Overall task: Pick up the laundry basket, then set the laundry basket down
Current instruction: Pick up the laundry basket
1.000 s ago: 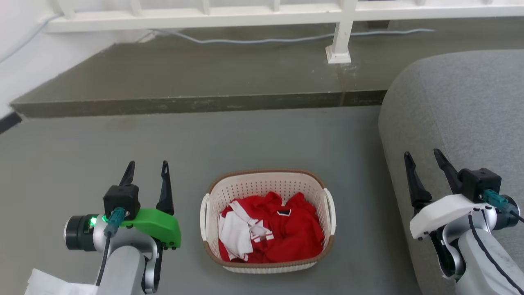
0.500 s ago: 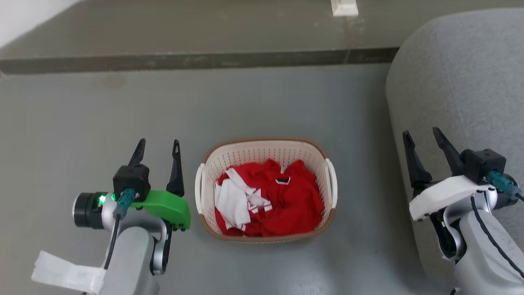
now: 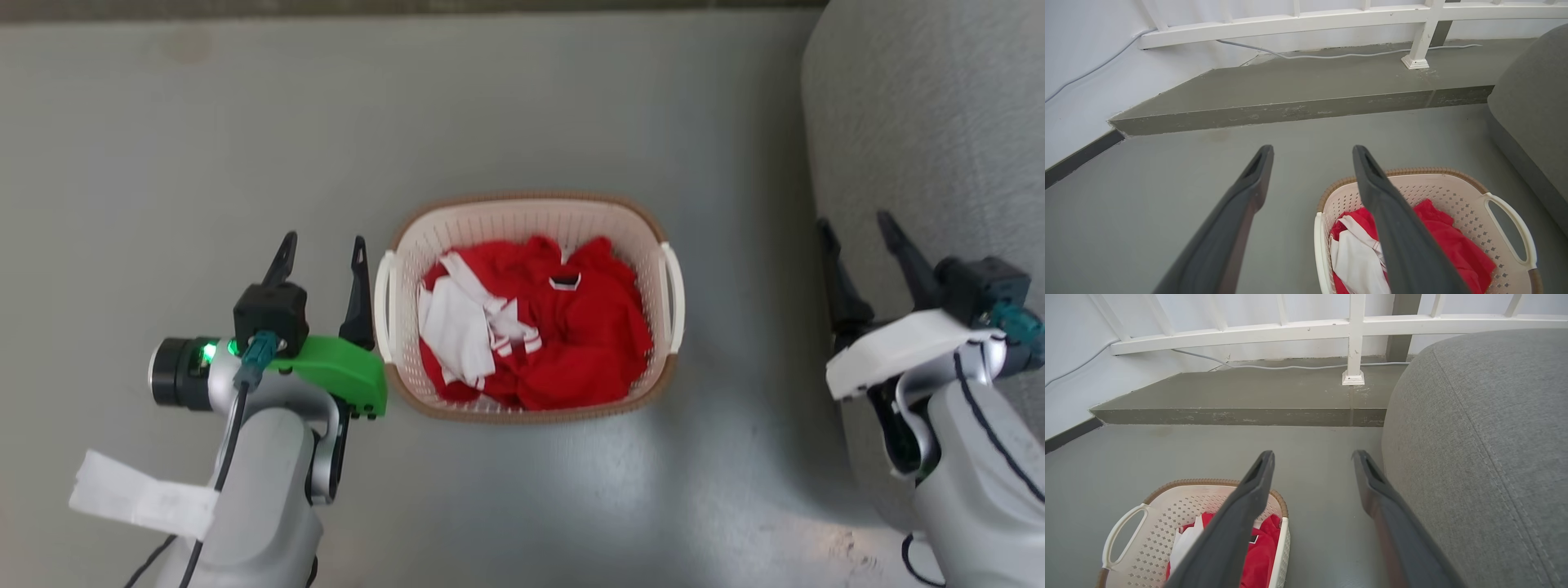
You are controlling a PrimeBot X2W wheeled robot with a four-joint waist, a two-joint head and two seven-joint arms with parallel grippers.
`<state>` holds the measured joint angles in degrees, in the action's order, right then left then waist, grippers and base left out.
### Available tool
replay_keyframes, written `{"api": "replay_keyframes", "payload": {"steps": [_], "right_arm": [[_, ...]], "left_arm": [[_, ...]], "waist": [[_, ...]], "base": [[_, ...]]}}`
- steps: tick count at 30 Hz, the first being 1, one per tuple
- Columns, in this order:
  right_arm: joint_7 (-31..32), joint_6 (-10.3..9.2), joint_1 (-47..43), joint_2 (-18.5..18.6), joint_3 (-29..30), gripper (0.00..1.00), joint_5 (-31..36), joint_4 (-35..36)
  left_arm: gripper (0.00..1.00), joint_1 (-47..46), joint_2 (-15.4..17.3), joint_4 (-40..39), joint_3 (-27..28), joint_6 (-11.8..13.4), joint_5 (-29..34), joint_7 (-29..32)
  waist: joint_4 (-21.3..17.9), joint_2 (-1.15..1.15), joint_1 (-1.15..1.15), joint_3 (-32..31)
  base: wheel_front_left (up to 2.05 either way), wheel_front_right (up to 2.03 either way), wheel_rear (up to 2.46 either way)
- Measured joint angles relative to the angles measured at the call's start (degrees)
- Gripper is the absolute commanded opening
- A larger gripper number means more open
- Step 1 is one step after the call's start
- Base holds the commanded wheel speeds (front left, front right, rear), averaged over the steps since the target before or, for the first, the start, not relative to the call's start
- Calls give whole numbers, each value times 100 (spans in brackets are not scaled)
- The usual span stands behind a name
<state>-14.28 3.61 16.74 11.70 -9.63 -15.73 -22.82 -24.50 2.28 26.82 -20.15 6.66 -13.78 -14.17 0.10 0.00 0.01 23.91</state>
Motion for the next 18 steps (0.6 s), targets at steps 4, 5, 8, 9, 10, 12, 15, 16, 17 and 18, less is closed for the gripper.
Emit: {"api": "replay_keyframes", "payload": {"steps": [4, 5, 8, 9, 10, 12, 15, 16, 17, 18], "right_arm": [[-7, 42, 149, 29, 29, 100, 0, -3], [-7, 45, 197, 40, 27, 100, 0, -8], [-9, 93, 332, 70, 23, 100, 0, -57], [-15, 94, 381, 74, 19, 100, 0, -79], [-15, 98, 434, 75, 14, 100, 0, -100], [-15, 120, 549, 77, -15, 100, 1, -138], [-16, 145, 742, 77, -82, 100, 22, -233], [-16, 147, 805, 76, -108, 100, 37, -271], [-16, 167, 872, 74, -135, 100, 67, -313], [-16, 190, 938, 74, -163, 100, 91, -360]], "left_arm": [[100, -146, -11, 81, -38, 0, -1, 1], [100, -204, -18, 110, -43, 0, -11, 1], [100, -419, -20, 231, -98, 0, -15, 26], [100, -487, -22, 255, -121, 0, -23, 52], [100, -566, -26, 293, -157, 0, -34, 56], [100, -736, -40, 393, -222, -1, -56, 68], [100, -994, -49, 547, -307, -10, -80, 177], [100, -1079, -53, 591, -342, -11, -152, 202], [100, -1159, -54, 623, -372, -12, -261, 215], [100, -1246, -57, 656, -409, -15, -335, 258]], "waist": [[12, 0, 0, 236], [17, 0, 0, 313], [35, 0, 0, 546], [42, 0, 0, 624], [51, 0, 0, 703], [69, 0, 0, 860], [100, 0, 0, 1093], [111, 0, 1, 1171], [121, 0, 0, 1248], [132, 0, 0, 1328]], "base": [[0, 0, 0], [0, 0, 0], [0, 0, 0], [0, 0, 0], [0, 0, 0], [0, 0, 0], [0, 0, 0], [0, 0, 0], [0, 0, 0], [0, 0, 0]]}}
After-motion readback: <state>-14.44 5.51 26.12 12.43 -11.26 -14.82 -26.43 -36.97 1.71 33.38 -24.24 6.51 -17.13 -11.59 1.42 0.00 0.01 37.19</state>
